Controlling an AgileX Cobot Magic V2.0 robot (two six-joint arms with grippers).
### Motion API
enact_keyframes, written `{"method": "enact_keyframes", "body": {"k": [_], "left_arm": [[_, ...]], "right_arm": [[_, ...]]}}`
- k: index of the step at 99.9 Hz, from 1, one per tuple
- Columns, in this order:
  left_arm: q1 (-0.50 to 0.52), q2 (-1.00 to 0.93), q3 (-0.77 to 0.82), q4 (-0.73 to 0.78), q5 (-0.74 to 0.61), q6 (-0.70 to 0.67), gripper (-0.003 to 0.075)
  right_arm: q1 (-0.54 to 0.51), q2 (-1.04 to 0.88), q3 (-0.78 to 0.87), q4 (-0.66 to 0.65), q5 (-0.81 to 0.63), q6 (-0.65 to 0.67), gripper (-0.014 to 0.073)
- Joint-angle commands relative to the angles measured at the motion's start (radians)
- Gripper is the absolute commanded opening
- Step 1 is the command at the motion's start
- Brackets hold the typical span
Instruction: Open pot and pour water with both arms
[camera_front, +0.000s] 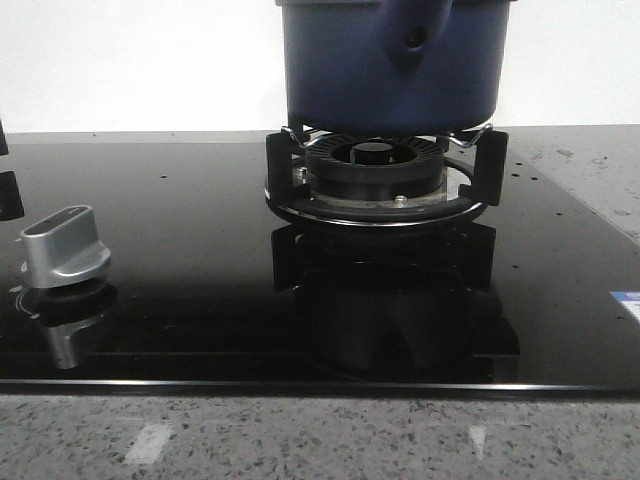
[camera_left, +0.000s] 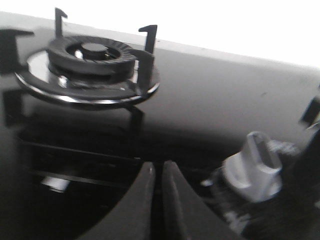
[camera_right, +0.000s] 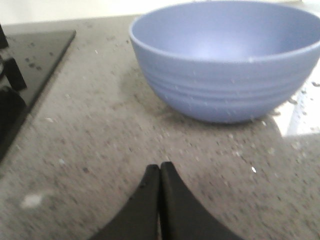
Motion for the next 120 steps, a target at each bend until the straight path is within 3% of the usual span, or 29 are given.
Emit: {"method": "enact_keyframes", "body": {"k": [1, 9, 20, 35, 53, 81, 87, 98, 105, 120], "left_arm": [[-0.001, -0.027, 0.031, -0.187, -0.09, -0.008, -0.002], [-0.001, -0.027, 0.031, -0.38, -0.116, -0.008, -0.002], [-0.001, -0.027, 0.031, -0.511, -0.118, -0.008, -0.002], [-0.001, -0.027, 0.031, -0.573, -0.118, -0.008, -0.002], [-0.001, -0.027, 0.031, -0.603, -0.114, -0.008, -0.002], [-0.001, -0.027, -0.013, -0.625, -0.098, 0.02, -0.002], [-0.001, -0.027, -0.052, -0.623, -0.075, 0.121, -0.002], [-0.001, -0.011, -0.153, -0.623, -0.005, 0.348, -0.002], [-0.001, 0.017, -0.216, -0.623, 0.031, 0.448, -0.002], [-0.001, 0.117, -0.322, -0.625, 0.103, 0.595, -0.002]], "right_arm": [[-0.004, -0.023, 0.025, 0.089, -0.259, 0.02, -0.0074], [-0.004, -0.023, 0.025, 0.16, -0.426, 0.02, -0.0074], [-0.004, -0.023, 0.025, 0.236, -0.56, 0.02, -0.0074], [-0.004, -0.023, 0.025, 0.24, -0.661, 0.02, -0.0074], [-0.004, -0.023, 0.025, 0.24, -0.671, 0.02, -0.0074], [-0.004, -0.023, -0.029, 0.329, -0.498, 0.02, -0.0074], [-0.004, -0.021, -0.07, 0.329, -0.476, 0.02, -0.0074], [-0.004, -0.002, -0.183, 0.32, -0.284, 0.02, -0.0074], [-0.004, 0.032, -0.258, 0.283, -0.15, 0.018, -0.0074], [-0.004, 0.119, -0.392, 0.231, -0.011, -0.042, -0.0074]]}}
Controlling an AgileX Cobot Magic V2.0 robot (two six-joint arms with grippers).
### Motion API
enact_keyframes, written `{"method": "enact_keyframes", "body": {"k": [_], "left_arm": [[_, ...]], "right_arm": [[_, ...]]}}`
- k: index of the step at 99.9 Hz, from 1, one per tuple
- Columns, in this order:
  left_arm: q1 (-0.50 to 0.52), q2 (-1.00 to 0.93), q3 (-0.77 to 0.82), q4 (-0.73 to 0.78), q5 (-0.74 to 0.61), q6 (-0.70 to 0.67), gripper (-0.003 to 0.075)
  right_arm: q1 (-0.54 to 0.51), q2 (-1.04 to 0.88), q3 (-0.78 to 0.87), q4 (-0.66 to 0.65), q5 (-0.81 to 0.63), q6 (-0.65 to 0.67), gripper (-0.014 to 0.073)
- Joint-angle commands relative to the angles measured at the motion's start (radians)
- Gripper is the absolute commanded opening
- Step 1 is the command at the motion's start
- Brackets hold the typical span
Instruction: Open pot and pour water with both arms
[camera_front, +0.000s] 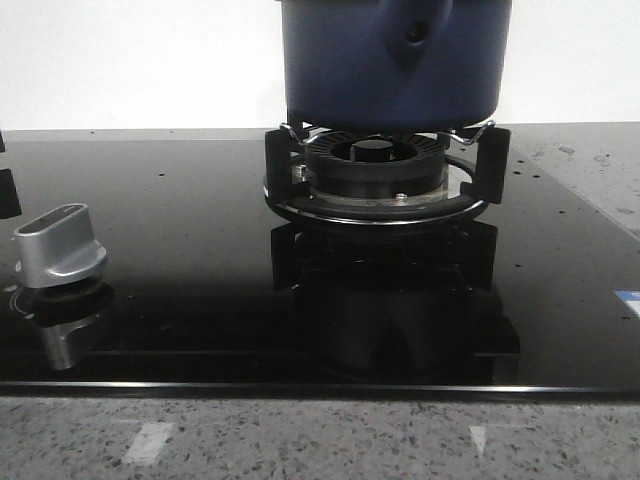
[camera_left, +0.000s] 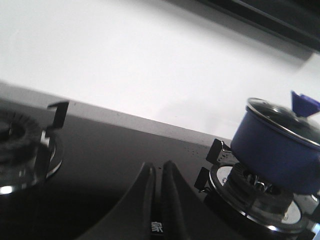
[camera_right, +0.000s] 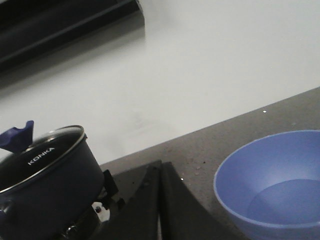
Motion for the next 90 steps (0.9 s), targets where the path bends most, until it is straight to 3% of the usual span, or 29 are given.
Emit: {"method": "enact_keyframes", "body": {"k": [1, 17, 34, 46, 66, 90], "left_arm": [[-0.001, 0.074, -0.084, -0.019, 0.006, 0.095, -0.002], [-0.001, 0.167, -0.16, -0.023, 0.037, 0.182, 0.0009], [-0.029, 0.184, -0.176, -0.03, 0.034, 0.294, 0.0244], [-0.065, 0.199, -0.176, -0.045, 0.034, 0.38, 0.0348], [-0.098, 0.291, -0.176, -0.251, 0.023, 0.511, 0.036], [-0.199, 0.435, -0.196, -0.622, 0.056, 0.962, 0.0384]], "right_arm": [[-0.004, 0.067, -0.1, -0.035, 0.028, -0.059, -0.0074], [-0.004, 0.124, -0.188, -0.035, 0.095, -0.138, -0.0074], [-0.004, 0.149, -0.212, -0.035, 0.114, -0.138, -0.0071], [-0.004, 0.159, -0.214, -0.035, 0.151, -0.138, 0.0006], [-0.004, 0.165, -0.214, -0.035, 0.174, -0.138, 0.0272], [-0.004, 0.169, -0.238, -0.035, 0.205, -0.138, 0.0311]]}}
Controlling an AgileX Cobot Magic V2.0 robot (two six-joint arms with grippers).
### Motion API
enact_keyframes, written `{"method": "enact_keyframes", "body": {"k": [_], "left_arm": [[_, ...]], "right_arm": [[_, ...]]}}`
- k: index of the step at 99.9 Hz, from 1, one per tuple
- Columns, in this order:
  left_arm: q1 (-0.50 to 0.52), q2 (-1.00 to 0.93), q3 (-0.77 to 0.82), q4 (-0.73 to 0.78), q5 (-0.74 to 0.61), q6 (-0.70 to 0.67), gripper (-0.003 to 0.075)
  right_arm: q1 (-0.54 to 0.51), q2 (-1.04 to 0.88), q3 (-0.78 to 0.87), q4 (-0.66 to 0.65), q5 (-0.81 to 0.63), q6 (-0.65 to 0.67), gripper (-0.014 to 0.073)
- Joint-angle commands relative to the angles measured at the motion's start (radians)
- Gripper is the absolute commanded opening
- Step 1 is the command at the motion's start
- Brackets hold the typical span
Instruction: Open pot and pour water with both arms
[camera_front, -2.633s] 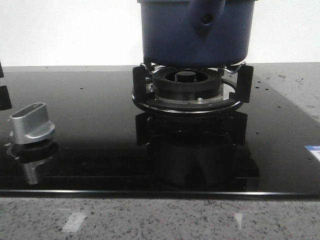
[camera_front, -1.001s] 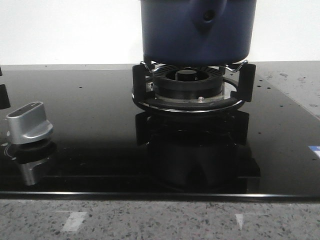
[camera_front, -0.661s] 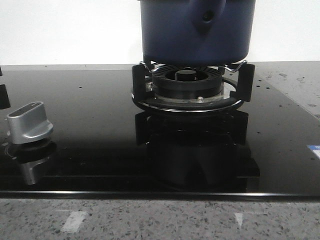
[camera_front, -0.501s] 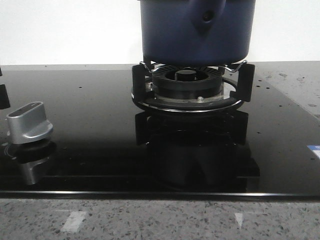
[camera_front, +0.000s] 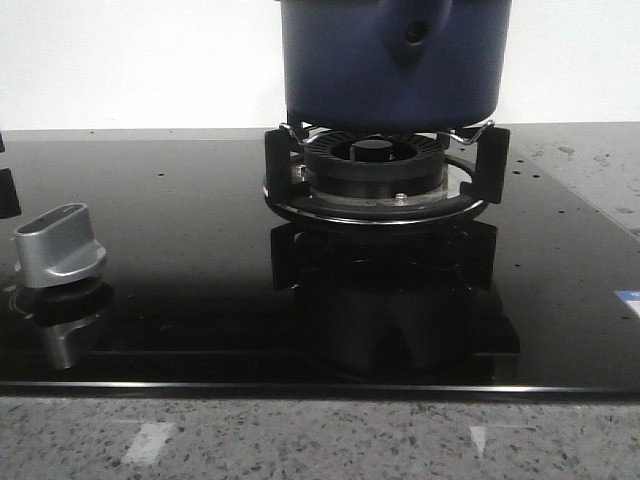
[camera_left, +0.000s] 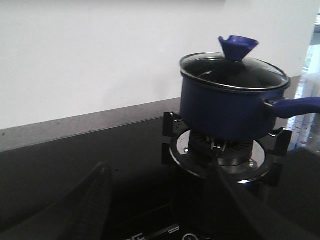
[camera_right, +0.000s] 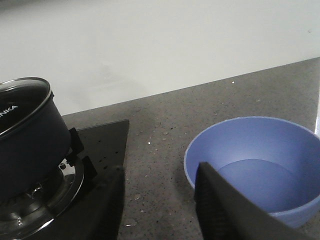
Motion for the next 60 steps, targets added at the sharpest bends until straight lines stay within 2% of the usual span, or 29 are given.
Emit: {"method": "enact_keyframes", "body": {"k": [1, 12, 38, 50, 60], "left_arm": [[-0.042, 0.064, -0.051, -0.156, -0.006, 0.158, 0.0388], [-0.083, 0.148, -0.103, -0.211, -0.008, 0.164, 0.0441], [-0.151, 0.386, -0.265, -0.28, 0.062, 0.177, 0.0442], [-0.202, 0.489, -0.347, -0.28, 0.126, 0.321, 0.0442], [-0.253, 0.57, -0.413, -0.28, 0.112, 0.364, 0.0444]], "right_arm": [[-0.004, 0.023, -0.043, -0.015, -0.06, -0.013, 0.0311], [-0.004, 0.023, -0.043, -0.015, -0.06, -0.013, 0.0311], [-0.004, 0.023, -0.043, -0.011, -0.056, -0.013, 0.0311], [-0.004, 0.023, -0.043, -0.011, -0.056, -0.013, 0.0311], [-0.004, 0.023, -0.043, -0.011, -0.056, -0.013, 0.0311]]}}
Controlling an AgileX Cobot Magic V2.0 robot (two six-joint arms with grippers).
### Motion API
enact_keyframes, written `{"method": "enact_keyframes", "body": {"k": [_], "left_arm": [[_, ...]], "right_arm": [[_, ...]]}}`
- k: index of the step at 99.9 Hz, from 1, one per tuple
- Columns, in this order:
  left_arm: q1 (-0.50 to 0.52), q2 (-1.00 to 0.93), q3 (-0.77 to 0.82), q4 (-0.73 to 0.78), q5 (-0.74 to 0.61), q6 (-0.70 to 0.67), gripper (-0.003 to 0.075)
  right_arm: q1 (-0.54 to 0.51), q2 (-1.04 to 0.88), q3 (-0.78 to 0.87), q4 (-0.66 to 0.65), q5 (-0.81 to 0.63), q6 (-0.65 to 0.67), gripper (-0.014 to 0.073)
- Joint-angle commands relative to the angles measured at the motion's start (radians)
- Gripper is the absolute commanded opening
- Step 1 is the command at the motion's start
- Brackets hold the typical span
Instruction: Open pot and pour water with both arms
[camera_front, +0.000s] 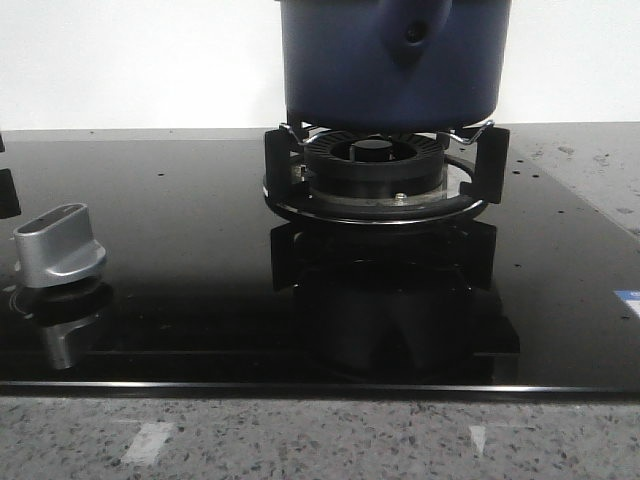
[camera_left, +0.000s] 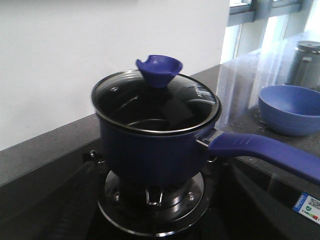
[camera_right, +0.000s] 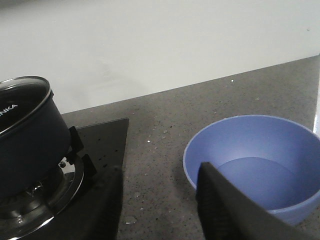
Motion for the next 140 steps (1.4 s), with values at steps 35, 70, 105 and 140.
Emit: {"method": "enact_keyframes", "body": {"k": [35, 70, 105, 140], "left_arm": [[-0.1, 0.338, -0.347, -0.093, 0.023, 0.128, 0.0511], [-0.128, 0.545, -0.536, -0.211, 0.123, 0.151, 0.0527], [-0.178, 0.648, -0.586, -0.26, 0.071, 0.266, 0.0526], [-0.178, 0.7, -0.629, -0.281, 0.044, 0.266, 0.0526]], "right_arm": [[-0.004, 0.023, -0.034, -0.011, -0.075, -0.011, 0.0311], [-0.004, 0.023, -0.034, -0.011, -0.073, -0.011, 0.0311], [-0.004, 0.023, -0.034, -0.011, -0.071, -0.011, 0.0311], [-0.004, 0.023, -0.034, -0.011, -0.07, -0.011, 0.0311]]}}
